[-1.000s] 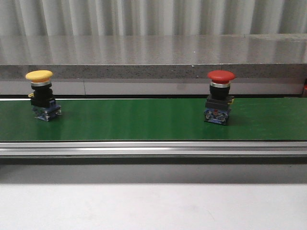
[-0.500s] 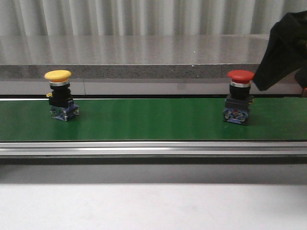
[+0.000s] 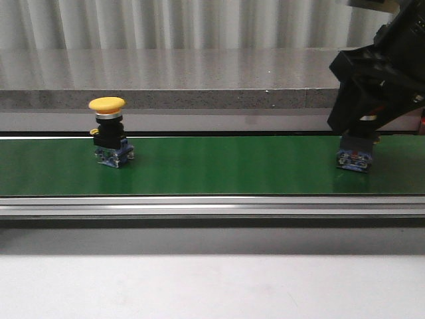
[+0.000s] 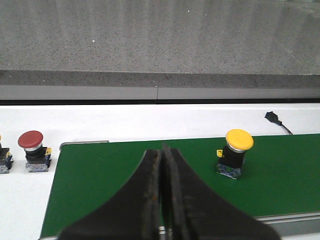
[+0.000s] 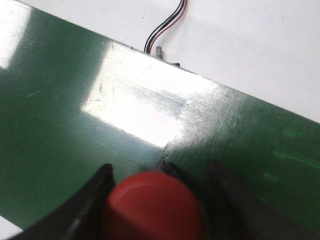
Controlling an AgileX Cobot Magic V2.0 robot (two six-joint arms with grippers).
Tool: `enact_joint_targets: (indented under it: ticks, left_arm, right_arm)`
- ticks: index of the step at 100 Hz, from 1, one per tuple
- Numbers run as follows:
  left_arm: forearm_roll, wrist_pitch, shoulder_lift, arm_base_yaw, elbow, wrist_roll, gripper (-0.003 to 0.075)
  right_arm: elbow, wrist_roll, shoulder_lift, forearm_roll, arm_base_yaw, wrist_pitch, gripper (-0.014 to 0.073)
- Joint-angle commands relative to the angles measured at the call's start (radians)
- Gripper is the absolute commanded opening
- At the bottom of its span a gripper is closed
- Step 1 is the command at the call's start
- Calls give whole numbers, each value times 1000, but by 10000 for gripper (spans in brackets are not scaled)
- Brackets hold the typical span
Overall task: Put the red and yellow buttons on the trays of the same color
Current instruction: 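Lift the red button and lower it into the red tray, open right gripper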
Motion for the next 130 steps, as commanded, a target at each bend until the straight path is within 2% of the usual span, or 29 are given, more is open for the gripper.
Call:
enact_joint_targets:
  ticks: [1,8,20,34,56,74,94,130]
  left_arm:
    - [-24,-74,3,-8,-26,0,-20]
    - [-24,-74,3,-8,-26,0,-20]
    - [-24,-74,3,-8,-26,0,-20]
    - [-24,-74,3,-8,-26,0,-20]
    - [-24,-74,3,-8,-26,0,-20]
    - [-24,-74,3,-8,-26,0,-20]
    - [-24,-74,3,-8,-26,0,-20]
    - [-24,-74,3,-8,-26,0,-20]
  right_arm:
    - [-55,-10,-35,-18,-11,-27,160]
    - [-96,-10,-36,-24,-31,20,97]
    - [-209,-4,-36,-24,-109,136,96]
    - [-374,43,-36,-24,-266,220,96]
    - [-514,118,-20,-24,-568,201,96]
    - [-519,124,47,-22,-749,80,96]
    - [-519,124,190,-22,-822,-28,96]
    - [-519,124,382,-8,-825,-70,96]
